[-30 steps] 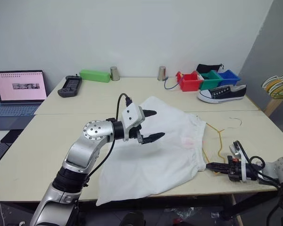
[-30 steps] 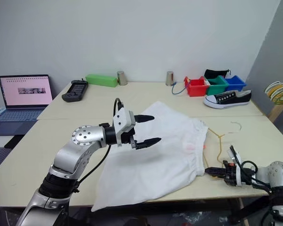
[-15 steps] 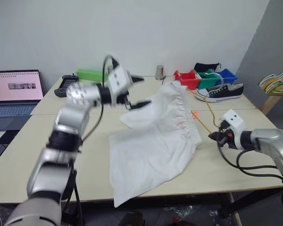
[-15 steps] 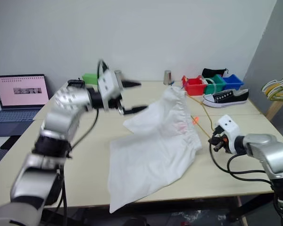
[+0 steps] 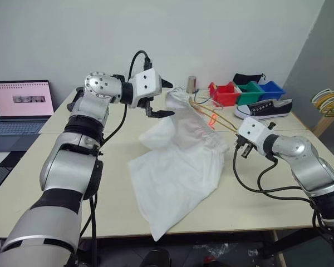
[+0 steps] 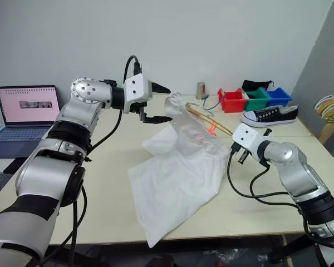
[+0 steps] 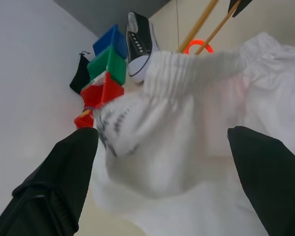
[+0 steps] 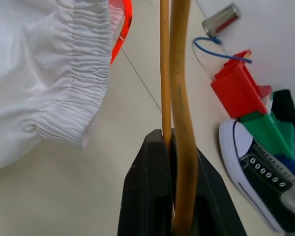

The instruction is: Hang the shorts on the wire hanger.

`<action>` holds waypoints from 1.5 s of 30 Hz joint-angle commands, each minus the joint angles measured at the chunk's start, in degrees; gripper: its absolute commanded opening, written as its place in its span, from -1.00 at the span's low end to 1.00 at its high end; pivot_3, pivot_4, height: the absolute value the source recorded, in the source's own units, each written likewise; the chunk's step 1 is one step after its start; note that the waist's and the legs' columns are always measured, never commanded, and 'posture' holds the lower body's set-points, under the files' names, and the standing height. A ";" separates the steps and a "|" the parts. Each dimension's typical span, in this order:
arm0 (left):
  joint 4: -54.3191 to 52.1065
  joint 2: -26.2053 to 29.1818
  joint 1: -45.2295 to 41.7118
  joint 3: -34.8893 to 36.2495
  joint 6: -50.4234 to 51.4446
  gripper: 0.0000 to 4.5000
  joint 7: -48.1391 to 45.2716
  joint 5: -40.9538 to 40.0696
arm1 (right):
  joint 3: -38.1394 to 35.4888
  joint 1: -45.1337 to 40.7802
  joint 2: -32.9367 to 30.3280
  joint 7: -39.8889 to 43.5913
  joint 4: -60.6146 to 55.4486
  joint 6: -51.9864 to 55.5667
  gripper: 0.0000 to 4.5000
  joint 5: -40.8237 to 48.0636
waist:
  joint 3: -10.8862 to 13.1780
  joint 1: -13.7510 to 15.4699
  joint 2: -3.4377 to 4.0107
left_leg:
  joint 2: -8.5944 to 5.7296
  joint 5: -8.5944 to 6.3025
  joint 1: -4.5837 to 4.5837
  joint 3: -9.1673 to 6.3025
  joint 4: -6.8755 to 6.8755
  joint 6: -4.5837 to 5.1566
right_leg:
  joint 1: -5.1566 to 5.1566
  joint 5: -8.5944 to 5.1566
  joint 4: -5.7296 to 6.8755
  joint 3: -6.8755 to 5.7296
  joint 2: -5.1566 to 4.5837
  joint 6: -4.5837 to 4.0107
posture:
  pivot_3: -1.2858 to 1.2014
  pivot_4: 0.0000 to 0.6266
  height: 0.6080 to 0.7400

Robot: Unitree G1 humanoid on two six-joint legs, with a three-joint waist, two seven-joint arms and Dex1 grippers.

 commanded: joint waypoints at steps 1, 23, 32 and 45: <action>1.93 -0.22 -2.71 -0.14 -3.90 0.99 0.00 2.17 | -0.24 -1.80 0.14 0.25 -3.23 -2.04 -1.00 -3.34 | 0.00 -0.20 0.00 | 0.00 0.00 -0.01 0.01 0.00 0.00 | 0.00 0.00 0.01 0.01 0.00 0.00 | 0.29 -1.00 1.00; 6.97 1.32 -1.60 -7.49 -11.27 0.39 11.73 18.86 | 1.97 -4.47 4.04 5.56 -12.86 -4.63 -1.00 -15.68 | 0.00 -0.28 0.00 | 0.03 0.00 0.10 -0.03 -0.01 0.01 | -0.01 0.01 0.10 -0.02 0.04 -0.02 | 0.29 -1.00 1.00; 6.62 1.02 -0.94 -7.12 -11.83 -0.51 12.31 18.63 | 1.14 -3.61 4.87 9.40 -15.41 -0.25 -1.00 -14.69 | 0.00 -0.28 0.00 | 0.03 0.00 0.11 -0.02 -0.01 0.01 | -0.01 0.01 0.11 -0.02 0.03 -0.03 | 0.29 -1.00 1.00; 5.83 1.06 1.02 -6.90 -12.04 -0.98 12.83 19.31 | -1.00 -1.59 3.84 17.53 -20.36 8.17 -0.41 -9.24 | -0.01 -0.27 0.00 | 0.03 0.00 0.12 -0.03 -0.01 0.01 | -0.01 0.02 0.13 -0.03 0.03 -0.05 | 0.29 -1.00 1.00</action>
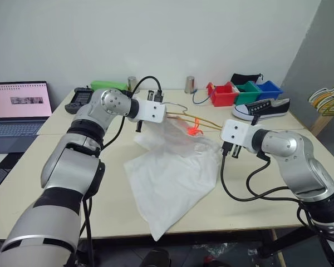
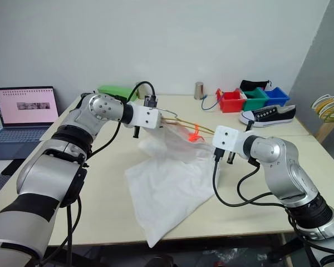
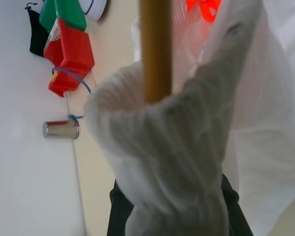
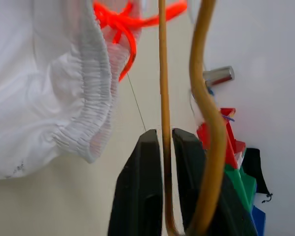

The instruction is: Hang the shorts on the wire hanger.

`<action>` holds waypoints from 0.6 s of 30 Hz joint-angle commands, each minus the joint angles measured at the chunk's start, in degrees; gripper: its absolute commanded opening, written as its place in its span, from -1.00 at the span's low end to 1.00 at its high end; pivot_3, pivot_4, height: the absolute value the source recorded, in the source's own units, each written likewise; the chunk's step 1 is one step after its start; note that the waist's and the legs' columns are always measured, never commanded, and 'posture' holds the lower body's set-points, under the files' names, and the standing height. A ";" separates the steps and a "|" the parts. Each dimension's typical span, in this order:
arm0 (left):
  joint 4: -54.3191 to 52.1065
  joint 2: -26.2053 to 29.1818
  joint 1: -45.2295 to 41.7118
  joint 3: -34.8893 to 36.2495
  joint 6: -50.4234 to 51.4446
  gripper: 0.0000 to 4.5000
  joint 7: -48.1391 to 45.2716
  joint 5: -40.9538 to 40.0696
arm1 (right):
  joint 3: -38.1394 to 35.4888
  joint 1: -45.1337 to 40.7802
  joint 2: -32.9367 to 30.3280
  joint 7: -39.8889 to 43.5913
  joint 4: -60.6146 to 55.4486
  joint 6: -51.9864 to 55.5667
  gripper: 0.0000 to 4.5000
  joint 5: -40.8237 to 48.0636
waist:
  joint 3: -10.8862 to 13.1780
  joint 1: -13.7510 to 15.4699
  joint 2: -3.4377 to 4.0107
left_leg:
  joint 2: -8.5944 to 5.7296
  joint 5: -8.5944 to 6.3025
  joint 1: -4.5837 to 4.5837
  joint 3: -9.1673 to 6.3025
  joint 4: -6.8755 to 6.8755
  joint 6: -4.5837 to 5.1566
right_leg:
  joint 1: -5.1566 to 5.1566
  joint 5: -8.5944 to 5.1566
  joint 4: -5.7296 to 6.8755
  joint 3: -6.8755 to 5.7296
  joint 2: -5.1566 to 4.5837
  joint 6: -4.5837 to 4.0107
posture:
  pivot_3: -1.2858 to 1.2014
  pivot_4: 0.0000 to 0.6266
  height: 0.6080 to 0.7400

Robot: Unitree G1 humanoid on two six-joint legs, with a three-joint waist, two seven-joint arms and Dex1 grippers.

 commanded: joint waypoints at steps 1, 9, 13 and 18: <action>-1.43 0.73 0.00 1.43 1.16 -0.98 1.89 -1.03 | -3.32 0.91 -1.25 4.90 -5.03 4.53 -0.29 5.39 | 0.00 0.00 0.00 | -0.01 0.00 0.00 0.01 0.00 0.00 | 0.00 0.00 0.00 0.00 0.00 0.00 | 0.29 -1.00 1.00; -3.68 1.31 3.75 1.49 0.23 -0.98 2.65 -1.10 | -14.82 -1.95 -4.69 12.25 -6.52 21.13 0.56 20.53 | 0.00 0.04 0.00 | 0.00 0.00 0.05 0.01 0.02 0.00 | 0.04 0.02 0.01 0.00 -0.02 -0.03 | 0.28 -1.00 1.00; -6.29 2.33 6.23 2.31 0.22 -0.98 0.65 -2.93 | -22.00 -4.18 -2.55 11.71 2.08 27.68 0.95 27.69 | -0.03 -0.06 -0.03 | 0.05 0.00 0.09 0.03 0.01 0.00 | 0.04 0.07 0.06 0.03 -0.06 -0.11 | 0.30 -1.00 1.00; -10.17 3.14 8.56 4.83 3.40 -0.98 -3.71 -7.78 | -19.39 -0.43 -0.57 9.58 13.07 23.35 0.99 29.04 | -0.08 0.10 -0.11 | 0.05 0.00 0.10 0.01 0.01 0.00 | 0.08 0.08 0.04 -0.01 -0.06 -0.13 | 0.31 -1.00 1.00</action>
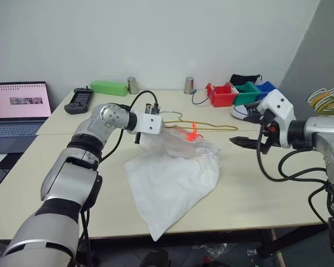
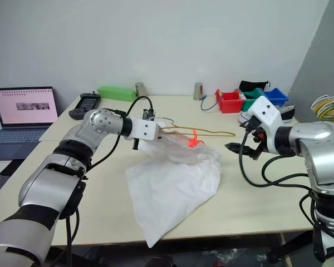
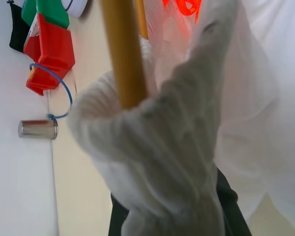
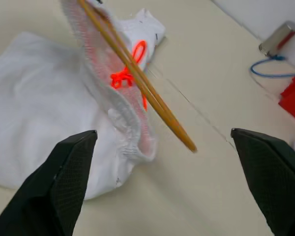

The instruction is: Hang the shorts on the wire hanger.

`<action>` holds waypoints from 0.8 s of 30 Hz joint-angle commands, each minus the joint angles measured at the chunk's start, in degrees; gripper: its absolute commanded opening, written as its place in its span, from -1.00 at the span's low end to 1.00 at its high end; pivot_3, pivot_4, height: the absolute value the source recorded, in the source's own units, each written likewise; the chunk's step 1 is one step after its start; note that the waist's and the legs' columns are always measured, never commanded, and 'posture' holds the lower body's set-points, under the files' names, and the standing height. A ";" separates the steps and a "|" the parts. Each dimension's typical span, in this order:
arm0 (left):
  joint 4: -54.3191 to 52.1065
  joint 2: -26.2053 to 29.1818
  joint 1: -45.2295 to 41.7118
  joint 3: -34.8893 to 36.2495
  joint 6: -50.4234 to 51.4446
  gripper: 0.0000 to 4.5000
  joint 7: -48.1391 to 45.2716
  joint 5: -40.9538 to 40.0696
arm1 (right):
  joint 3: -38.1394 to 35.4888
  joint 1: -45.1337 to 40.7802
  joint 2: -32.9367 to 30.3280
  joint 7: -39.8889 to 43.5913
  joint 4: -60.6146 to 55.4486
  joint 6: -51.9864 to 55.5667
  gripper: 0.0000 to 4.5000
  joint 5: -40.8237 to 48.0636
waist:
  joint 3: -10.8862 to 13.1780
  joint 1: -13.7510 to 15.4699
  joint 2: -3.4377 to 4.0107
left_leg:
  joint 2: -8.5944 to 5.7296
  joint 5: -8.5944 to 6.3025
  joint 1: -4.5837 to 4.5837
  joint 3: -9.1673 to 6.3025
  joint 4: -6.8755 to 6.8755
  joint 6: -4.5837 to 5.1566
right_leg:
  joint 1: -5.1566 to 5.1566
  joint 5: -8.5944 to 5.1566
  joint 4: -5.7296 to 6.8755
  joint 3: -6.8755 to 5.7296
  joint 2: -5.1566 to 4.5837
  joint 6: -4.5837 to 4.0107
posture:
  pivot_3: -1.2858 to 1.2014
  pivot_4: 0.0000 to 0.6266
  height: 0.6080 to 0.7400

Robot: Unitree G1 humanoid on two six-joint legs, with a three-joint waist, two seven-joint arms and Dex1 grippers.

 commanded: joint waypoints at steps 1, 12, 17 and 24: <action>-5.09 0.89 0.35 3.57 2.74 -0.98 -3.75 -5.61 | 3.93 2.08 1.19 -1.76 7.31 -5.69 0.99 -0.01 | 0.00 0.02 0.00 | 0.00 0.00 0.01 0.03 0.00 0.00 | 0.00 0.00 0.02 0.01 0.00 0.00 | 0.31 -1.00 1.00; -11.90 2.72 3.87 4.75 7.00 -0.98 -6.11 -8.68 | 9.48 -2.45 13.21 -5.76 17.03 -5.12 0.99 5.07 | 0.00 0.27 0.03 | 0.04 0.00 -0.01 -0.05 0.00 0.00 | -0.07 0.03 0.10 -0.02 0.02 -0.05 | 0.35 -1.00 1.00; -13.47 3.51 4.48 4.11 7.01 -0.98 -5.44 -8.11 | 9.32 -2.89 15.23 -8.67 21.96 -6.62 0.99 4.56 | 0.00 1.51 0.03 | -0.04 0.00 -0.02 -0.02 0.02 0.00 | -0.06 0.04 0.09 -0.01 0.02 -0.04 | 0.35 -1.00 1.00; -14.15 3.58 4.95 4.39 7.91 -0.98 -5.58 -8.73 | 8.76 -2.08 14.04 -8.96 21.69 -6.83 0.36 6.01 | 0.00 2.96 0.03 | -0.03 0.00 -0.03 -0.01 0.03 0.00 | -0.06 0.04 0.08 -0.02 0.02 -0.03 | 0.35 -1.00 1.00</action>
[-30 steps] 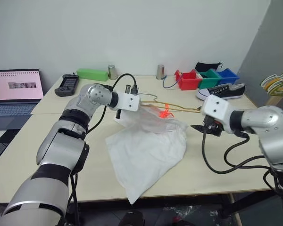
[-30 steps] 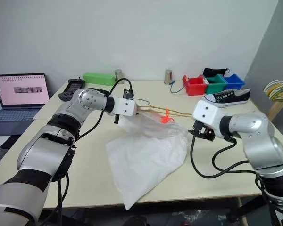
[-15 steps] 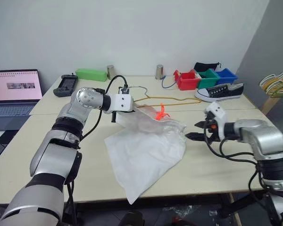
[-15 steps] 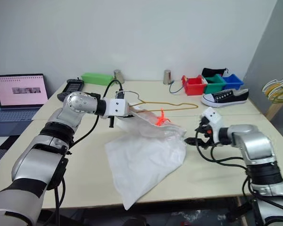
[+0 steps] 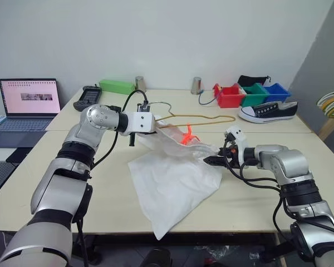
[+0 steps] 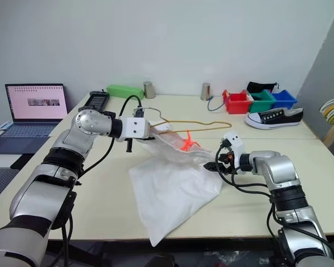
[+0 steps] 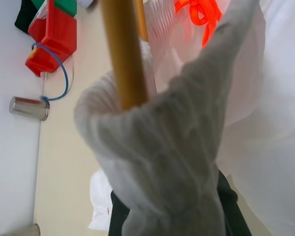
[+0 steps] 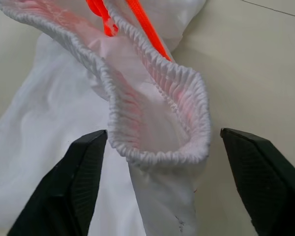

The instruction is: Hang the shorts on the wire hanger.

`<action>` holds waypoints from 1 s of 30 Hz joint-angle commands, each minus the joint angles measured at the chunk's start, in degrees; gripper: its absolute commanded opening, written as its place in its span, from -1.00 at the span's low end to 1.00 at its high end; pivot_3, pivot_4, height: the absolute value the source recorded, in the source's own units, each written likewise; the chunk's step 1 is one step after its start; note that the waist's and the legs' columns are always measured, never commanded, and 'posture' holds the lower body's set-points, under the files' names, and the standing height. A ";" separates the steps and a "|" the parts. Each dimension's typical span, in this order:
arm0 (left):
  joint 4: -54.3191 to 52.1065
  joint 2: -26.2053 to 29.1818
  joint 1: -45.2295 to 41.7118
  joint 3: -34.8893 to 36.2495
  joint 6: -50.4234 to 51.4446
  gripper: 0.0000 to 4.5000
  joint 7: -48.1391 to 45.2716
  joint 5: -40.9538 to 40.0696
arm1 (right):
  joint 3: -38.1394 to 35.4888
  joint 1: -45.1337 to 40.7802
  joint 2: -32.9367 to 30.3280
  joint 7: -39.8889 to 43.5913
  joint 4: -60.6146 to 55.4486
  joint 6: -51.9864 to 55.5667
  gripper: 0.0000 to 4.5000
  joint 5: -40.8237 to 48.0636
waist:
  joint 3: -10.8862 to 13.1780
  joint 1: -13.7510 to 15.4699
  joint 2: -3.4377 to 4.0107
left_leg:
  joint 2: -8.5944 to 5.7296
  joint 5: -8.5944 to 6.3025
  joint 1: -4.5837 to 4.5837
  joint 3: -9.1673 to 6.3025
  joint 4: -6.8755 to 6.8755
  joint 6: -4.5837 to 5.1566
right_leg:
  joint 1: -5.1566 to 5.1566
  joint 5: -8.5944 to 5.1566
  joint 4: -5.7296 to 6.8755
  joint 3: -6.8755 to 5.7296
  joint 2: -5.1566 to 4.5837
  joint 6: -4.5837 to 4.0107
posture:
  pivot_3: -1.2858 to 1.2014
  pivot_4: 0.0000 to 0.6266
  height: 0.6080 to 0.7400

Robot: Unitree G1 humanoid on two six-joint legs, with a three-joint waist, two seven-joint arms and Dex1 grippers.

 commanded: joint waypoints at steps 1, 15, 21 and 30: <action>-2.31 0.82 -0.64 1.61 0.11 -0.98 0.77 -1.27 | -1.57 -0.81 -1.32 -0.48 -1.45 -0.98 0.27 1.29 | 0.00 0.28 0.00 | 0.00 0.00 0.00 0.00 0.00 0.00 | 0.00 0.00 0.00 0.00 0.00 0.00 | 0.35 -1.00 1.00; -1.01 0.72 -1.50 1.10 -0.66 -0.98 1.17 -0.63 | -2.84 0.44 -3.50 -1.37 -4.37 -1.08 -0.98 3.98 | 0.00 0.32 0.01 | 0.02 0.00 0.00 0.00 0.00 0.00 | 0.00 0.00 0.00 0.00 0.00 0.00 | 0.34 -1.00 1.00; -5.26 3.57 1.76 0.67 3.20 -0.98 -9.24 -3.88 | -1.07 1.51 -8.31 -2.20 -7.91 -5.90 -0.98 0.51 | -0.01 0.18 0.01 | 0.02 0.00 -0.01 0.02 0.00 0.00 | 0.00 0.00 -0.01 -0.01 0.02 0.00 | 0.34 -1.00 1.00; -8.52 6.20 4.66 -1.14 6.70 -0.98 -13.20 -1.87 | 0.81 2.02 -14.34 -1.45 -12.70 -10.29 -0.98 -1.38 | 0.00 0.31 0.03 | 0.03 0.00 0.00 0.01 0.00 0.00 | 0.01 -0.01 -0.04 -0.01 0.07 0.00 | 0.33 -1.00 1.00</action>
